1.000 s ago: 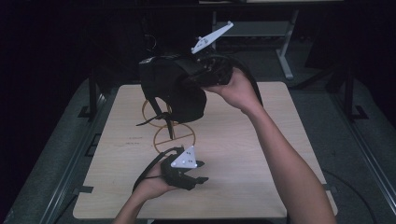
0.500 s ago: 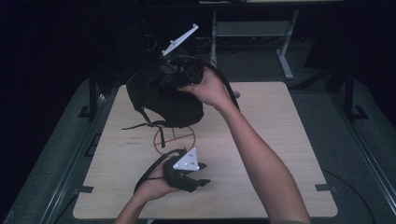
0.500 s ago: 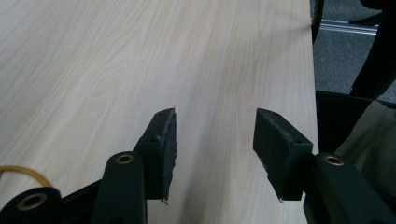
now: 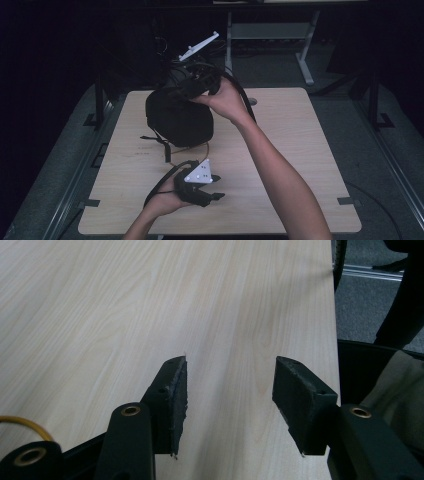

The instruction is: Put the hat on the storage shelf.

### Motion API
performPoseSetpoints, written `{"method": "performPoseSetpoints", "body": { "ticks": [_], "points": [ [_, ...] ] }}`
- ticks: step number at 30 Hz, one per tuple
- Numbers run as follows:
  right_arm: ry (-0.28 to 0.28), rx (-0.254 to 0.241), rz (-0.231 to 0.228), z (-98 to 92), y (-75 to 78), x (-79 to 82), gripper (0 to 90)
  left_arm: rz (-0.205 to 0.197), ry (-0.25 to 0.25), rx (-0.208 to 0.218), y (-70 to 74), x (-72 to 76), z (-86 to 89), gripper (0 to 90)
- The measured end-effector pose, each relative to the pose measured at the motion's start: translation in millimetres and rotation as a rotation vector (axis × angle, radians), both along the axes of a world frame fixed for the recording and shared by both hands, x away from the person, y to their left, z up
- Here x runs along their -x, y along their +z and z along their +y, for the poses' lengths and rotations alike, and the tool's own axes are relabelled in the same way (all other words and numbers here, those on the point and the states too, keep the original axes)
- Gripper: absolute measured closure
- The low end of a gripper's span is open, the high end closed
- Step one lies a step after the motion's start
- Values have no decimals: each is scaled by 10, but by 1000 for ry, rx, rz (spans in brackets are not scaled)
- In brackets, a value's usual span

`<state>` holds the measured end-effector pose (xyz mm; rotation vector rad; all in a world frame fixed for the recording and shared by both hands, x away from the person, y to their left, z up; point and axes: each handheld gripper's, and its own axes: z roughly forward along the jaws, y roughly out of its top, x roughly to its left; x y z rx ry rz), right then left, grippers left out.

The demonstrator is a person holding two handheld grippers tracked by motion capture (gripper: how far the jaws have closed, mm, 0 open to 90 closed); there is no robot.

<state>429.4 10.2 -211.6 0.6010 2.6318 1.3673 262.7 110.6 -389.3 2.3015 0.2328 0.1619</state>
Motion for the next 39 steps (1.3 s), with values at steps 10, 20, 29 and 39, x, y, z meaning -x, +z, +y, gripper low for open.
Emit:
{"method": "performPoseSetpoints", "body": {
  "ticks": [10,20,29,39],
  "points": [
    [-29,-11,22,-327,-86,10,334,14,33,12,-32,-47,43,447],
    [-65,-31,44,-615,-146,17,306,40,55,10,-60,-80,76,426],
    [-105,-45,59,-917,-204,52,290,51,60,17,-85,-91,71,420],
    [-130,-55,58,-1146,-254,90,273,53,62,20,-96,-115,84,406]
  ]
}}
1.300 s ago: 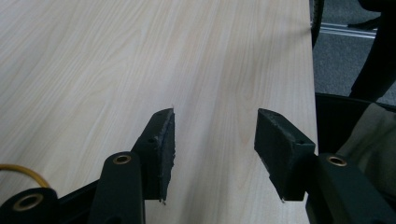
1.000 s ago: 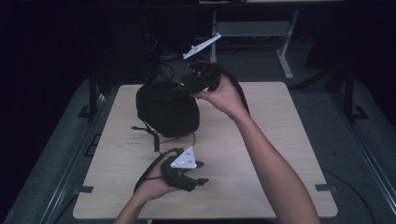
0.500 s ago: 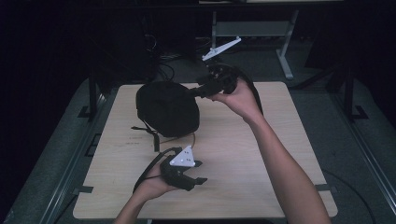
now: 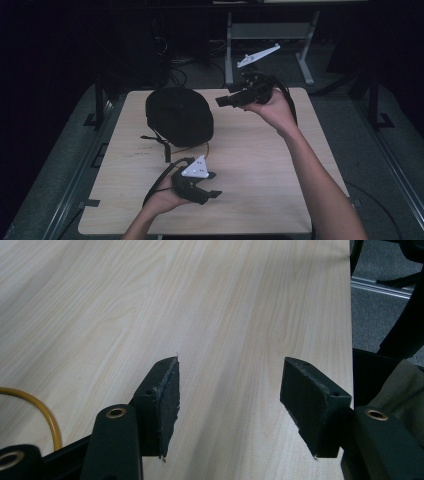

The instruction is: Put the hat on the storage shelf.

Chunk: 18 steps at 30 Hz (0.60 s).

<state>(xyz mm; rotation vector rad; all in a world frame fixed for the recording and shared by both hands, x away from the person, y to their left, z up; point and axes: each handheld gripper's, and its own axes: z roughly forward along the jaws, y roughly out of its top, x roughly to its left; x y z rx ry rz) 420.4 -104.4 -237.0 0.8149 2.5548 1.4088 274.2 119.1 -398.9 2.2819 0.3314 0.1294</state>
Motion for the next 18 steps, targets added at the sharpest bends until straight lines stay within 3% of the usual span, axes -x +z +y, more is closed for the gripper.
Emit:
{"method": "performPoseSetpoints", "body": {
  "ticks": [18],
  "points": [
    [-37,7,4,-333,-128,91,244,8,11,0,-2,-19,23,394]
  ]
}}
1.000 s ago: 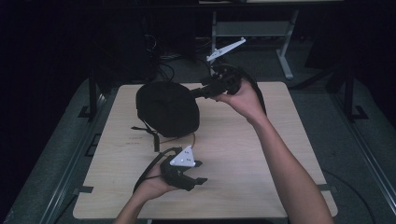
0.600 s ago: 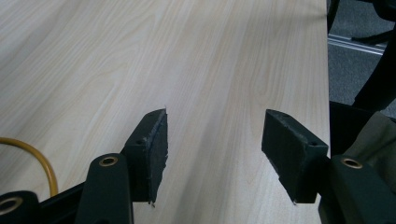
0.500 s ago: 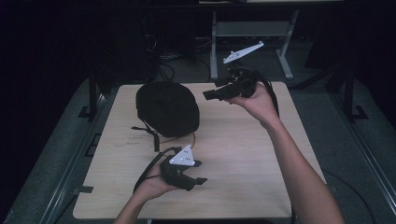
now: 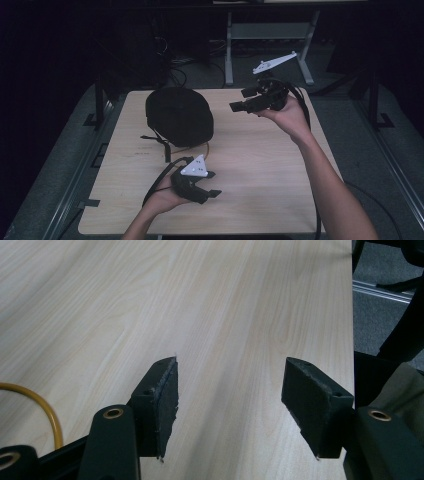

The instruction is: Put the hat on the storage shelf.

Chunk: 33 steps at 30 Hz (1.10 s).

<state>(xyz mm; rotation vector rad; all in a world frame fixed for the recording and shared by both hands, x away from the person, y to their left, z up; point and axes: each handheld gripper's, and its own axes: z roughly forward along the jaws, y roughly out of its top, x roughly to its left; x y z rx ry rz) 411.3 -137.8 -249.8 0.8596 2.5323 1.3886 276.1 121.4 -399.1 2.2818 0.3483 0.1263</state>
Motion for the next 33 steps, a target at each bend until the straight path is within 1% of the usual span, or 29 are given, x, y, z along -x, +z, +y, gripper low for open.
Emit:
{"method": "performPoseSetpoints", "body": {
  "ticks": [3,7,8,13,18,24,26,28,30,33],
  "points": [
    [-6,-6,-4,-49,-20,22,239,1,2,6,-2,-2,5,394],
    [-9,-1,-6,-108,-57,52,238,2,2,6,-4,-4,7,392],
    [-13,2,2,-121,-61,59,233,2,2,5,-5,-5,6,392],
    [-20,4,-5,-200,-103,90,233,5,3,4,-14,-8,6,391],
    [-33,8,10,-304,-177,135,232,8,2,-4,-21,-11,6,391],
    [-42,4,14,-393,-239,173,232,15,3,-3,-23,-14,8,394],
    [-41,10,14,-422,-268,190,231,12,3,-5,-26,-17,7,393],
    [-47,9,21,-450,-296,210,231,17,4,-7,-29,-14,6,393],
    [-48,9,18,-482,-328,226,230,18,3,-6,-31,-16,7,393],
    [-58,12,29,-531,-377,254,227,17,2,-8,-33,-19,9,392]
  ]
}}
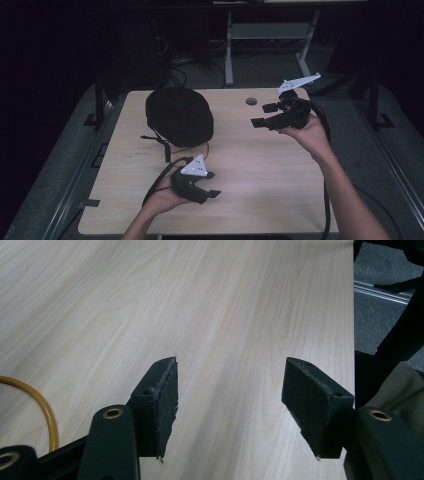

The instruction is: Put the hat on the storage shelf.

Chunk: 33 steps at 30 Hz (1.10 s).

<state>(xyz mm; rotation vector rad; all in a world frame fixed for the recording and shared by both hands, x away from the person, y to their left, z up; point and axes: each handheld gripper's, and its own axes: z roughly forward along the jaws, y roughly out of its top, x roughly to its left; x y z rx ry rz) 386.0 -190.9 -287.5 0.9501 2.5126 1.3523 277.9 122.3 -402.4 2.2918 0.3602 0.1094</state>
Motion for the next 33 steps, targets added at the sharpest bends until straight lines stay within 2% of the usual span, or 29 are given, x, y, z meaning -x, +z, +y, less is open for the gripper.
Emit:
{"method": "performPoseSetpoints", "body": {
  "ticks": [33],
  "points": [
    [-70,-12,61,-510,-533,290,218,29,7,8,-56,-2,-16,389]
  ]
}}
